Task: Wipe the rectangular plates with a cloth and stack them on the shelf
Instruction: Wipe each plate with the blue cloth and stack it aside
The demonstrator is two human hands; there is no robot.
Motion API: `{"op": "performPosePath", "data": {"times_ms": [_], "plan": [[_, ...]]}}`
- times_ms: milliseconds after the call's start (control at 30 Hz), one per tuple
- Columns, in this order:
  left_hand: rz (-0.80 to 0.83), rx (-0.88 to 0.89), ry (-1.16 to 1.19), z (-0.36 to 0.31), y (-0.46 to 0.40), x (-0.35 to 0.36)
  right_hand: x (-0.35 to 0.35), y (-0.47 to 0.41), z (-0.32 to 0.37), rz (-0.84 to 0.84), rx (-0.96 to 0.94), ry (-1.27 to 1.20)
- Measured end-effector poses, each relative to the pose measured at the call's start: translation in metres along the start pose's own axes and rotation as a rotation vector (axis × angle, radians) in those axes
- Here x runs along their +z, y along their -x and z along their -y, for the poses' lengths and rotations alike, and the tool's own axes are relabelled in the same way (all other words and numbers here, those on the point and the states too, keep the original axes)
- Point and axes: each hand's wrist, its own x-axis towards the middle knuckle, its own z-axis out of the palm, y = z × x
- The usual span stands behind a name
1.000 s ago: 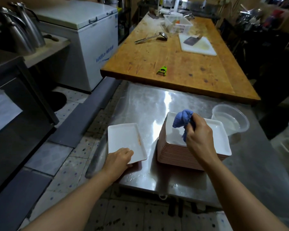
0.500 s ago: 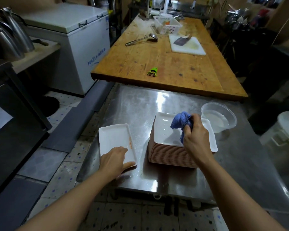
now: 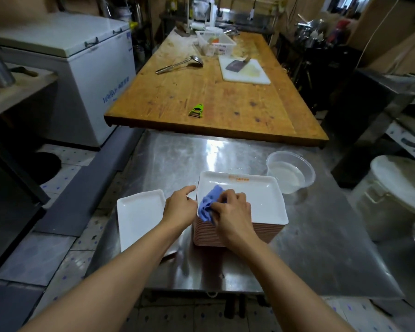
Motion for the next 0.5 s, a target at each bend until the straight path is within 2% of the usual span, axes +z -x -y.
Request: {"op": "performPosePath", "data": {"times_ms": [67,167,267,433,500], "plan": [[0.009,0.010,-0.005,-0.002,-0.004,0.001,0.006,-0.011,-0.007,-0.072,-0.019,0.064],[0.035,0.003,-0.041,-0.008,-0.004,-0.001,0.013,-0.025,-0.008,0.002,0.008,0.090],[0.023,0.000,-0.145,-0.015,-0.005,-0.003,0.013,-0.039,-0.007,0.025,-0.047,0.160],[-0.004,0.019,-0.315,-0.021,-0.004,-0.001,0.012,-0.058,-0.009,0.084,-0.045,0.083],[0.000,0.029,-0.353,-0.022,-0.006,0.000,0.011,-0.055,-0.020,0.027,-0.023,0.091]]}}
